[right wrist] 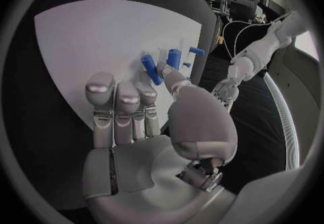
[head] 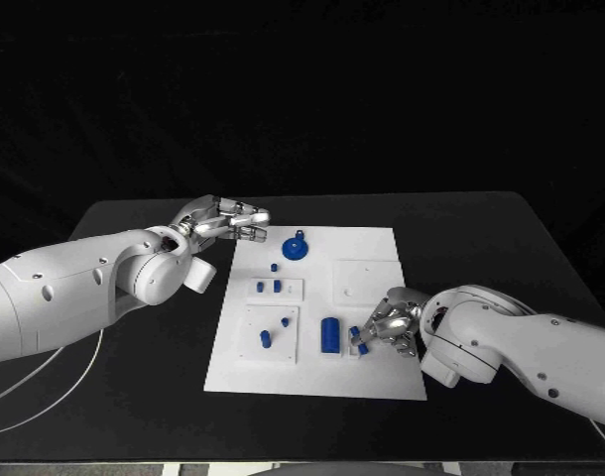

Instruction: Assemble the parts on the task board

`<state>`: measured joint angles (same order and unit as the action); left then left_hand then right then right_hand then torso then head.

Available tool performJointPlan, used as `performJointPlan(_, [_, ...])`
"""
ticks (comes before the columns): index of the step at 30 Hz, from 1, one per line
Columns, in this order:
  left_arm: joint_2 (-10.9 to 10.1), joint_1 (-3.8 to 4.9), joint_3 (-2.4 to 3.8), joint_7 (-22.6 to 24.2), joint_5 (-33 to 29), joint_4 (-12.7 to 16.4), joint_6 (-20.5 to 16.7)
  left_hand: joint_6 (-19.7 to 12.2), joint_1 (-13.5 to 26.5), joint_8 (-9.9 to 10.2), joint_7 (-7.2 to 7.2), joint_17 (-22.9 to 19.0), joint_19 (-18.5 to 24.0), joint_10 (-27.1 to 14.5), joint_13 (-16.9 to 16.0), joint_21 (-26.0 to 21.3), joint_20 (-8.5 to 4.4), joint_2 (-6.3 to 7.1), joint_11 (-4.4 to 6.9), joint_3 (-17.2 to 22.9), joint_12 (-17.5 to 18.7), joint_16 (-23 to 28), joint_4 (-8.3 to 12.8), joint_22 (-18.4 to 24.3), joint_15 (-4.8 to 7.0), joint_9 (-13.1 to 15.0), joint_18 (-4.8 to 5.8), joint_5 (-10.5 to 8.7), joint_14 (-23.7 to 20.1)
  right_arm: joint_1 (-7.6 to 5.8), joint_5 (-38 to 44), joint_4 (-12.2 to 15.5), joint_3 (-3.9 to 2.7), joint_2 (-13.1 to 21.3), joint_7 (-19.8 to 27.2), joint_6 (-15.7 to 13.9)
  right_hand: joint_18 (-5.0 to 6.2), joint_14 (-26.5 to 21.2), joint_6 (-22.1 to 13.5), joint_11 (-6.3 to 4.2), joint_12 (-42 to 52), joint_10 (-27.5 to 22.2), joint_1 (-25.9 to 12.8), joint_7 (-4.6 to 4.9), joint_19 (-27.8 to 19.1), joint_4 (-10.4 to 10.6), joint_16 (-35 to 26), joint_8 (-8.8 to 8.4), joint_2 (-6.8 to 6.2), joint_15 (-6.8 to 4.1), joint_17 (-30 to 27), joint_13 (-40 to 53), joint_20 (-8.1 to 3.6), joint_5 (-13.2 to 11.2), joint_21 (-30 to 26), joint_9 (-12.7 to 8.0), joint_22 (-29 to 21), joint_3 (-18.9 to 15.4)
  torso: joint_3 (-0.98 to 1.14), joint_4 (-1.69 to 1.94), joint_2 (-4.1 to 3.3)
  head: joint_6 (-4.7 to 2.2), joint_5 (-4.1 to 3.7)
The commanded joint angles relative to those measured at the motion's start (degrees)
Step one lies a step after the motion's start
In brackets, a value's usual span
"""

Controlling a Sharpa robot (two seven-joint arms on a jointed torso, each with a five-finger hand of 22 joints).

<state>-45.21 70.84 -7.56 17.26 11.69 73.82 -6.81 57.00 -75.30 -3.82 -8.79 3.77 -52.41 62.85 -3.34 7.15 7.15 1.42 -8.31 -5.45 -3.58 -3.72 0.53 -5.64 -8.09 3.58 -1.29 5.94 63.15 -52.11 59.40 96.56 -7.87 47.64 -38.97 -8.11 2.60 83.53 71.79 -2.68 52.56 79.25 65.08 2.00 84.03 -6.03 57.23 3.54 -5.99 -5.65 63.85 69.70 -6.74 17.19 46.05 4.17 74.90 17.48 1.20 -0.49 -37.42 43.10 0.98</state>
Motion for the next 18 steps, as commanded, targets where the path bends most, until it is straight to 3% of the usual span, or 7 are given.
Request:
performJointPlan(1, [0.05, -0.01, 0.04, 0.0, 0.3, 0.16, 1.02, -0.31, 0.18, 0.06, -0.17, 0.07, 0.33, -0.37, -0.03, -0.19, 0.18, 0.51, 0.06, 0.17, 0.1, 0.22, -0.03, 0.09, -0.1, 0.01, 0.19, -0.26, -0.33, 0.5, 0.58, 0.1, 0.42, -0.27, -1.89, 3.55, 0.36, 0.05, 0.4, -0.35, 0.01, 0.22, -0.31, -0.11, 2.7, 0.8, 0.28, 0.08, -0.45, -0.35, 0.0, -0.07, -0.52, -0.33, -0.16, -0.07, 5.54, -0.1, 0.01, -0.02, -0.02, 0.0, 0.05])
performJointPlan(18, [0.01, -0.01, 0.04, -0.28, 0.59, 0.09, 1.09, -0.31, 0.21, 0.05, -0.18, 0.07, 0.34, -0.5, -0.03, -0.11, 0.23, 0.64, 0.03, 0.32, 0.1, 0.22, -0.28, 0.21, -0.14, 0.01, 0.13, -0.18, -0.48, 0.33, 0.58, 0.05, 0.42, -0.53, -1.68, 4.84, 0.26, 0.11, 0.73, -0.38, 0.26, 0.45, -0.89, -0.25, 2.71, 5.01, 0.46, 0.09, -1.44, -0.34, 0.14, -0.09, -0.51, -1.29, 0.1, -0.06, 5.61, -1.84, 0.03, -0.03, -0.01, 0.27, 0.3])
